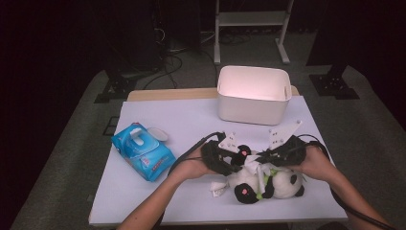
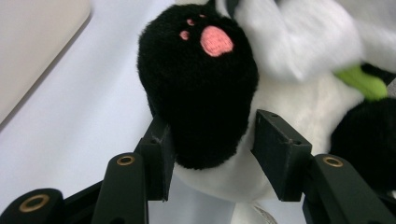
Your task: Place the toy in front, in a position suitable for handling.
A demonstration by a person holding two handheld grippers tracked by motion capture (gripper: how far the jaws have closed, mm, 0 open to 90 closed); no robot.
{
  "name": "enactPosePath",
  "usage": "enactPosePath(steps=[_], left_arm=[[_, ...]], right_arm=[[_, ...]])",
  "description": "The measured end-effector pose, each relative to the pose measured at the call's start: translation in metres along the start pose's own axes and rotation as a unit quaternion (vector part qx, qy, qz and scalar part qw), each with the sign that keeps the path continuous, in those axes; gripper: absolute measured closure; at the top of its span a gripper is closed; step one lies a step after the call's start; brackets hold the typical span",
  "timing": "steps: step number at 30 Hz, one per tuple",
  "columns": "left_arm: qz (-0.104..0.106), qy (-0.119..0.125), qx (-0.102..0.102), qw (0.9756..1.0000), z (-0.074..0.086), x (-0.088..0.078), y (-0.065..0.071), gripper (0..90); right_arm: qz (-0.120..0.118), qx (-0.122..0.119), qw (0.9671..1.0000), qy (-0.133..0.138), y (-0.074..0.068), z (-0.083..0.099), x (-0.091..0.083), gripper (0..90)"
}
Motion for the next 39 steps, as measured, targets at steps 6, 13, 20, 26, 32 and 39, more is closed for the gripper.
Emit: enactPosePath(steps=[6,13,20,26,32,39], left_arm=[[0.008,-0.005,-0.005,0.9999,0.001,0.004,0.002,49.2],[0.007,0.002,-0.015,0.9999,0.001,0.003,-0.001,52.5],[0.001,0.007,-0.028,0.9996,0.000,0.005,-0.008,57.9],[-0.006,0.013,-0.032,0.9994,-0.006,0.006,-0.015,58.3],[-0.002,0.013,-0.035,0.9993,-0.008,0.008,-0.017,58.3],[-0.010,0.013,-0.034,0.9993,-0.009,0.008,-0.019,58.2]], right_arm=[[-0.020,0.033,0.9992,0.008,0.005,0.011,0.004,84.7],[-0.030,0.026,0.9992,-0.001,-0.001,0.008,0.011,84.7],[-0.042,0.023,0.9988,-0.010,-0.008,0.008,0.014,85.1],[-0.041,0.030,0.9987,-0.005,-0.007,0.010,0.015,85.3],[-0.038,0.027,0.9989,-0.002,-0.008,0.009,0.012,85.2],[-0.041,0.026,0.9987,0.018,-0.014,0.009,0.004,85.1]])
Point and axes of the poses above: each handheld gripper's, and its own axes: x roughly forward along the jaws, z roughly out of its underside, y roughly to its right, the point moved 6 cm from there along x, roughly forward along the jaws, and after that the axes turned 9 degrees about -x, right-handed, at the moved point
